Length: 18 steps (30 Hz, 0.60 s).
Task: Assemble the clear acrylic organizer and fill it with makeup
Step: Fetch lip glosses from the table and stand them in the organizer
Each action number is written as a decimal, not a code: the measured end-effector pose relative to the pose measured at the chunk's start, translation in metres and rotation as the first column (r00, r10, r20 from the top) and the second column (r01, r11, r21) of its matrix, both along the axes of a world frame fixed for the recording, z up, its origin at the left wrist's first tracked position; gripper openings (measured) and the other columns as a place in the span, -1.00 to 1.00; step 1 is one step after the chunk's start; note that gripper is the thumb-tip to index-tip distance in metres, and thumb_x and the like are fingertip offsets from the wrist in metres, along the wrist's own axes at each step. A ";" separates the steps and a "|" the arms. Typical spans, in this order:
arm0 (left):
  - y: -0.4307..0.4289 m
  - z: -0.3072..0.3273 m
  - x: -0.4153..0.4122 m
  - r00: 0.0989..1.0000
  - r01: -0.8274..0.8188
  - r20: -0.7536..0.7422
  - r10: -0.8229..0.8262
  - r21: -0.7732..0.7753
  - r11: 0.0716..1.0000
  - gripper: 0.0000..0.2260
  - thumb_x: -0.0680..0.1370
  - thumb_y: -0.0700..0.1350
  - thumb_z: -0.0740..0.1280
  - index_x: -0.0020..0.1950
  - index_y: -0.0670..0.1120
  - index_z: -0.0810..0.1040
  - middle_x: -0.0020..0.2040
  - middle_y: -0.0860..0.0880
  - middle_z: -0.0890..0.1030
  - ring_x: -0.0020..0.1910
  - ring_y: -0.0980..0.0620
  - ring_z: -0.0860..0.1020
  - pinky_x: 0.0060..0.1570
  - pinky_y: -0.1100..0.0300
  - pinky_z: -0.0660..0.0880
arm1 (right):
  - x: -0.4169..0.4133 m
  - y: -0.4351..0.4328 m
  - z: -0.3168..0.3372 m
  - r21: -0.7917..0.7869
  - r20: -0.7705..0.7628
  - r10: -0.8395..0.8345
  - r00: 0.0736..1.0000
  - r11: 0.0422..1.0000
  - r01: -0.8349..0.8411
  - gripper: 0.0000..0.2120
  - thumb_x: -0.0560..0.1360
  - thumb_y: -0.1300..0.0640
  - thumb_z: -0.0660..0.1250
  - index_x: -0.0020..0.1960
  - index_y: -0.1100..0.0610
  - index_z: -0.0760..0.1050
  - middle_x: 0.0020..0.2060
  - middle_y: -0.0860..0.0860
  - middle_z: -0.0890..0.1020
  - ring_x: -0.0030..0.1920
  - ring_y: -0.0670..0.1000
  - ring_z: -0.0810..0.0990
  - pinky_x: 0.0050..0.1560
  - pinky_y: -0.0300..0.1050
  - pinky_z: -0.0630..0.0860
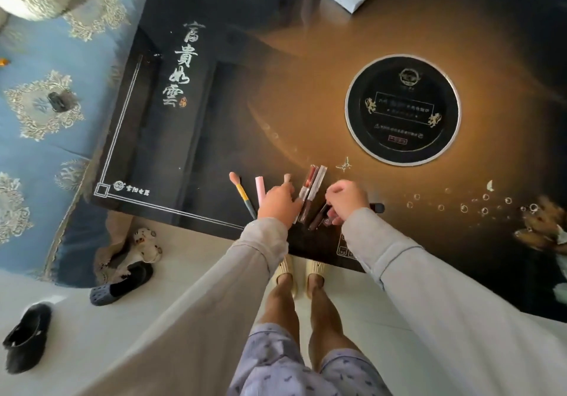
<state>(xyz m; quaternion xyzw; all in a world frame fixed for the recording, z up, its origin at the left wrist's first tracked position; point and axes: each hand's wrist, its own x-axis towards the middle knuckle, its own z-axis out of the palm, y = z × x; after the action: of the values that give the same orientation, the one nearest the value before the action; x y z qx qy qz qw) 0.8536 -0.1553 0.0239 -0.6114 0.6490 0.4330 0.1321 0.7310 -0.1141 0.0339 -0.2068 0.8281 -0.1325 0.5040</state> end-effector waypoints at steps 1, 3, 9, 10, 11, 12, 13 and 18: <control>-0.003 -0.004 -0.007 0.999 0.047 0.014 -0.047 -0.026 0.999 -0.67 0.57 -0.12 0.19 0.31 -0.20 0.39 0.17 -0.18 0.56 0.16 -0.15 0.53 0.19 0.06 0.44 | 0.000 -0.010 -0.005 0.005 -0.033 0.031 0.999 0.999 -0.031 -0.82 0.52 0.21 0.20 0.01 0.23 0.54 -0.26 0.14 0.59 -0.38 0.09 0.56 -0.36 -0.11 0.56; -0.006 -0.011 -0.019 0.989 0.142 0.060 -0.138 -0.061 0.988 -0.72 0.57 -0.16 0.18 0.26 -0.22 0.41 0.24 -0.19 0.50 0.20 -0.18 0.51 0.20 0.02 0.43 | 0.001 -0.026 -0.015 0.043 -0.104 0.086 0.991 0.996 -0.082 -0.75 0.51 0.15 0.23 0.09 0.26 0.55 -0.05 0.21 0.66 -0.10 0.20 0.63 -0.03 0.00 0.59; -0.008 -0.028 -0.032 0.983 0.155 0.108 -0.148 -0.063 0.986 -0.76 0.59 -0.15 0.12 0.20 -0.21 0.39 0.29 -0.22 0.41 0.13 -0.26 0.53 0.02 -0.05 0.48 | 0.006 -0.047 -0.041 0.140 -0.192 0.088 0.977 0.988 -0.062 -0.68 0.49 0.02 0.27 0.08 0.25 0.53 0.09 0.19 0.62 0.12 0.19 0.56 0.15 -0.01 0.47; -0.008 -0.030 -0.033 0.983 0.152 0.114 -0.143 -0.073 0.986 -0.76 0.58 -0.16 0.12 0.20 -0.21 0.38 0.28 -0.22 0.41 0.13 -0.26 0.53 0.00 -0.04 0.48 | 0.007 -0.048 -0.043 0.143 -0.206 0.077 0.975 0.989 -0.047 -0.67 0.49 -0.01 0.28 0.07 0.24 0.53 0.09 0.19 0.61 0.13 0.20 0.55 0.20 0.04 0.46; -0.007 -0.031 -0.033 0.983 0.146 0.121 -0.136 -0.079 0.986 -0.76 0.58 -0.16 0.13 0.20 -0.21 0.38 0.27 -0.22 0.42 0.12 -0.27 0.54 -0.03 -0.03 0.47 | 0.008 -0.048 -0.044 0.148 -0.223 0.071 0.972 0.988 -0.038 -0.66 0.48 -0.03 0.28 0.07 0.23 0.53 0.08 0.19 0.61 0.13 0.20 0.55 0.22 0.08 0.45; -0.007 -0.032 -0.034 0.983 0.144 0.129 -0.132 -0.086 0.986 -0.76 0.57 -0.17 0.14 0.20 -0.22 0.37 0.26 -0.22 0.42 0.11 -0.27 0.54 -0.09 0.00 0.45 | 0.010 -0.049 -0.043 0.154 -0.247 0.082 0.965 0.987 -0.044 -0.64 0.48 -0.05 0.27 0.08 0.23 0.52 0.08 0.18 0.61 0.13 0.21 0.54 0.23 0.11 0.44; -0.006 -0.032 -0.035 0.981 0.152 0.136 -0.138 -0.097 0.984 -0.76 0.57 -0.17 0.15 0.20 -0.23 0.37 0.24 -0.22 0.43 0.10 -0.26 0.55 -0.16 0.03 0.41 | 0.012 -0.048 -0.043 0.164 -0.273 0.106 0.956 0.985 -0.063 -0.64 0.49 -0.06 0.26 0.08 0.22 0.51 0.08 0.18 0.61 0.13 0.21 0.55 0.22 0.12 0.45; -0.006 -0.032 -0.039 0.973 0.185 0.162 -0.166 -0.105 0.977 -0.76 0.58 -0.16 0.16 0.20 -0.24 0.35 0.22 -0.22 0.45 0.11 -0.25 0.56 -0.14 0.04 0.42 | 0.012 -0.049 -0.041 0.196 -0.279 0.205 0.938 0.969 -0.153 -0.68 0.53 -0.02 0.19 0.06 0.21 0.54 0.06 0.18 0.61 0.10 0.21 0.56 0.20 0.11 0.47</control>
<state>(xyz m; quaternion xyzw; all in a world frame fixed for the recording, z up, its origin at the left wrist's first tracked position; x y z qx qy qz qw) 0.8148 -0.1617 -0.0079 -0.5897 0.7133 0.3319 0.1825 0.7428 -0.1632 -0.0067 -0.2550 0.8803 0.0181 0.3996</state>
